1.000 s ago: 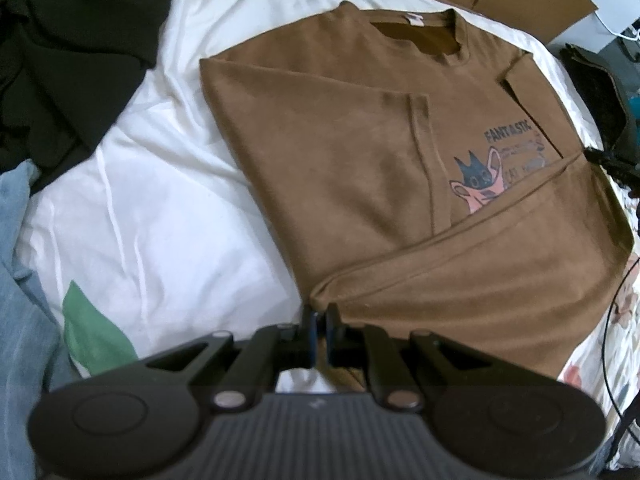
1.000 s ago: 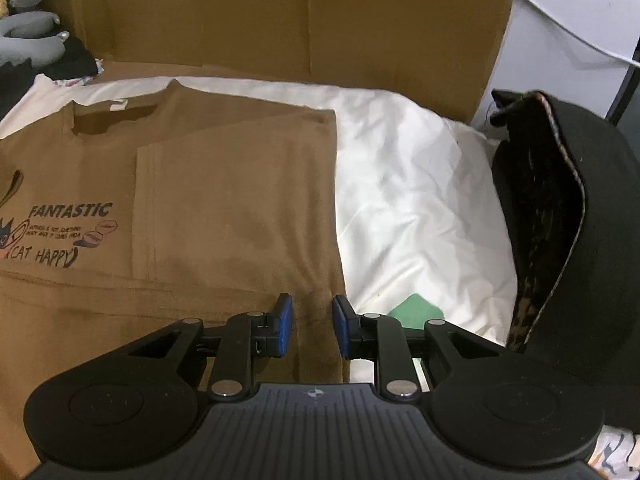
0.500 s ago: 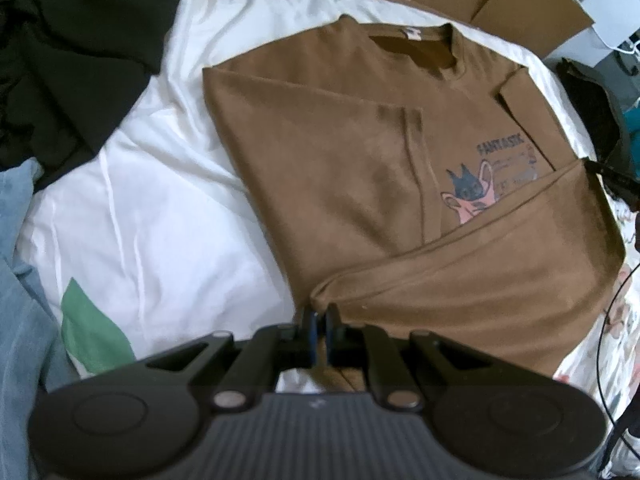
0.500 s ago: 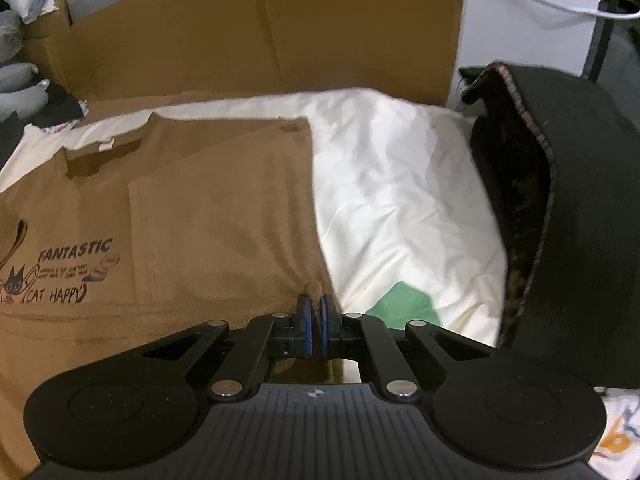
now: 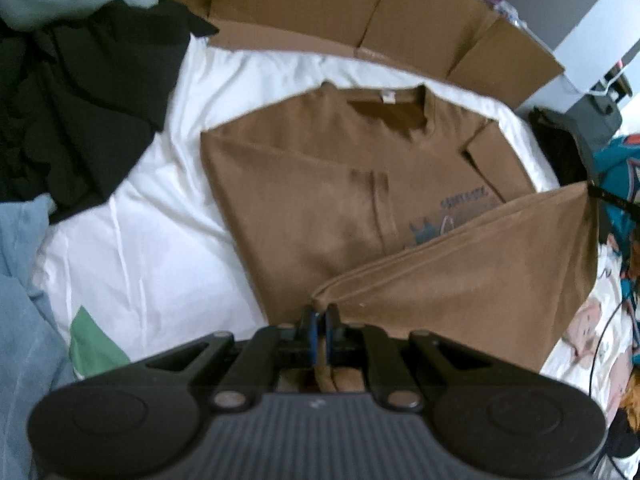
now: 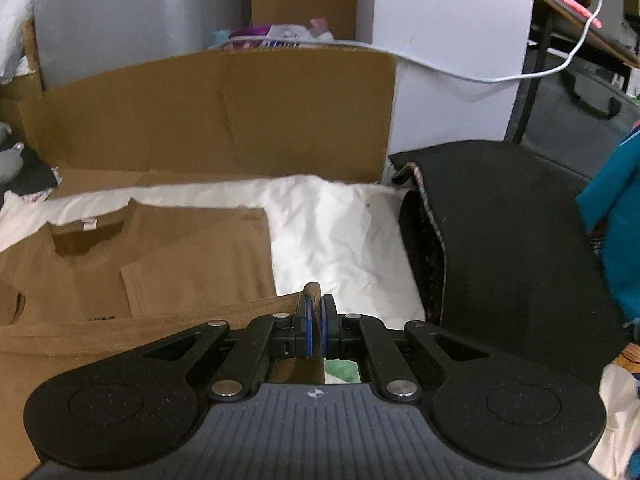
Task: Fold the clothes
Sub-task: 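Lift the gripped side with both tools and fold it over the shirt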
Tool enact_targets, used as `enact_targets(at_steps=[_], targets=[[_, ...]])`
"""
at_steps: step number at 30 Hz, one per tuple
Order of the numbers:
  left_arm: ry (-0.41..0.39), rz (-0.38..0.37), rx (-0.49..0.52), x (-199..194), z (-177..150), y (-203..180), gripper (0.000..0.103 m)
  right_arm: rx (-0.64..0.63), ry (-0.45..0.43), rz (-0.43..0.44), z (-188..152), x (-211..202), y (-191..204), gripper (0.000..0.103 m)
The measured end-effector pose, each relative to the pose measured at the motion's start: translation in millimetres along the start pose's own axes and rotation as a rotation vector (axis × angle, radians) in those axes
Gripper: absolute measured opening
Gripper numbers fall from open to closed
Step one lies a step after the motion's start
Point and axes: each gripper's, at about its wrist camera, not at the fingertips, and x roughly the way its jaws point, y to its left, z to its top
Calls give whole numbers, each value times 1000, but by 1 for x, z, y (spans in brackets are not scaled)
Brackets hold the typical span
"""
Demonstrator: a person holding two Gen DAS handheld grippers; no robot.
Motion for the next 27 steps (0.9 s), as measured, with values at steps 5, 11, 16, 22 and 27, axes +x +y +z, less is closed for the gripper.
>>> enact_targets(at_steps=[5, 11, 16, 22, 27], targets=[[-36, -9, 36, -9, 8, -1, 4, 41, -13, -23, 9, -16, 5, 2], [-59, 14, 16, -9, 14, -1, 4, 26, -26, -40, 17, -22, 17, 2], [-58, 35, 17, -5, 18, -4, 4, 36, -44, -26, 28, -13, 17, 2], [-38, 67, 12, 2, 22, 4, 4, 53, -30, -13, 27, 6, 15, 2], [-24, 77, 11, 11, 27, 12, 4, 62, -19, -12, 23, 20, 15, 2]])
